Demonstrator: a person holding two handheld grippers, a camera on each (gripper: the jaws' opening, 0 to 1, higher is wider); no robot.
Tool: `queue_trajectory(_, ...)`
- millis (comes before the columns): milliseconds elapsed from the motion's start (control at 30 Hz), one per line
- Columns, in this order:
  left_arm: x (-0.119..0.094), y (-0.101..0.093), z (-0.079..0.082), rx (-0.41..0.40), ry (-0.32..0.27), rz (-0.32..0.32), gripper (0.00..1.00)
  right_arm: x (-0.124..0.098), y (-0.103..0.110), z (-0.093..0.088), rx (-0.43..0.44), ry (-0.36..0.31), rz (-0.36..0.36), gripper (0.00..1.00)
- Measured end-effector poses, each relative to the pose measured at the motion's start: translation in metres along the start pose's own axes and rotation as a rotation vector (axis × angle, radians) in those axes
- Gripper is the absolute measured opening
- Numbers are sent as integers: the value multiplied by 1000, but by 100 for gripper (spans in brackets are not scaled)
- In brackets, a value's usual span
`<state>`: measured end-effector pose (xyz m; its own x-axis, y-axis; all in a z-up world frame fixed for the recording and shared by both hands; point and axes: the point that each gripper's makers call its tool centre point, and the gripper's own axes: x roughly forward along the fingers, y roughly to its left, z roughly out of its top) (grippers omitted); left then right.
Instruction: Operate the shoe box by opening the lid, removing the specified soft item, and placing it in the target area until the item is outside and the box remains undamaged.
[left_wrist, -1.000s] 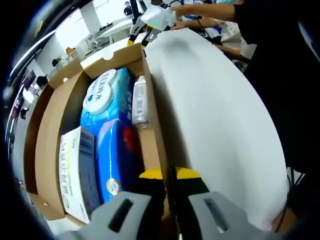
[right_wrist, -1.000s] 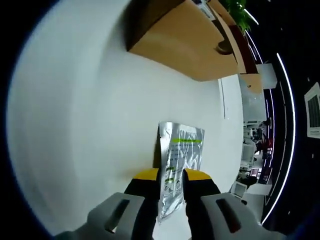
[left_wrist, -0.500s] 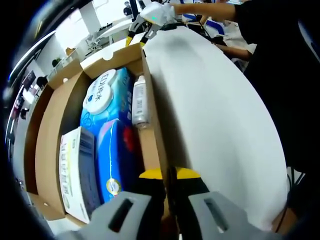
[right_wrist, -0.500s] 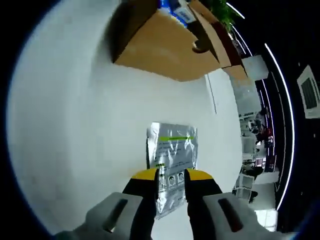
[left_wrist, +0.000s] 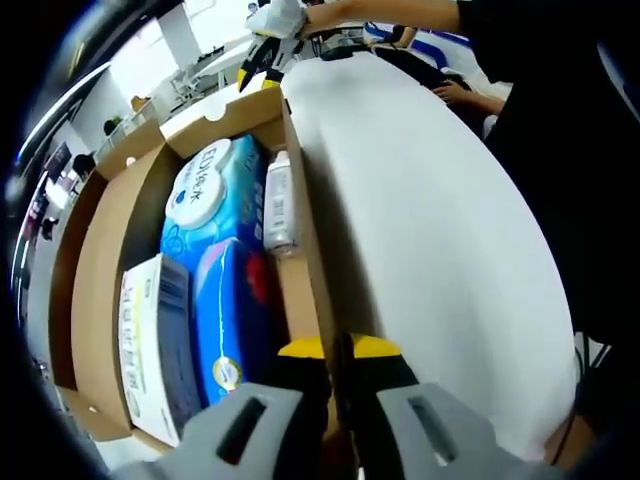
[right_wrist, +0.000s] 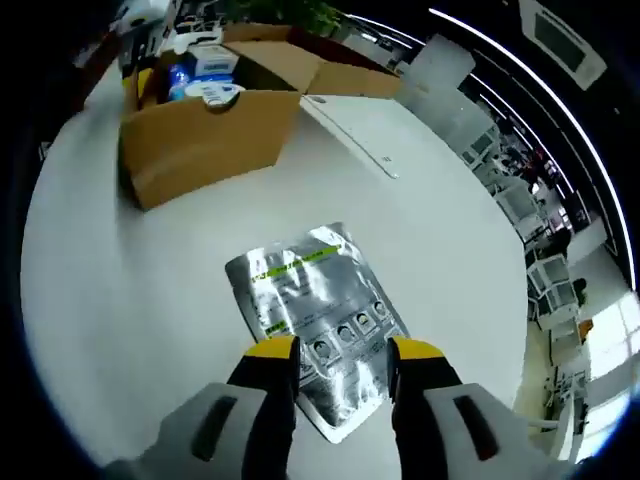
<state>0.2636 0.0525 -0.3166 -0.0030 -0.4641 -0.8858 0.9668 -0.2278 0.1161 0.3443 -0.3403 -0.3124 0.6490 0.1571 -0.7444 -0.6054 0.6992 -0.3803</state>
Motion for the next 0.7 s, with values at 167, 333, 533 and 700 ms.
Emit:
queue_trajectory(167, 0, 0, 0, 4, 3, 2, 4, 9, -2, 2, 135, -28, 60, 39)
queue_trajectory(333, 0, 0, 0, -3, 4, 3, 4, 18, -4, -4, 253, 2, 66, 41)
queue_trajectory(533, 0, 0, 0, -3, 3, 1, 4, 20, -7, -7, 315, -8, 58, 41)
queue_trajectory(700, 0, 0, 0, -5, 2, 1, 4, 27, -4, -10, 330, -25, 62, 39)
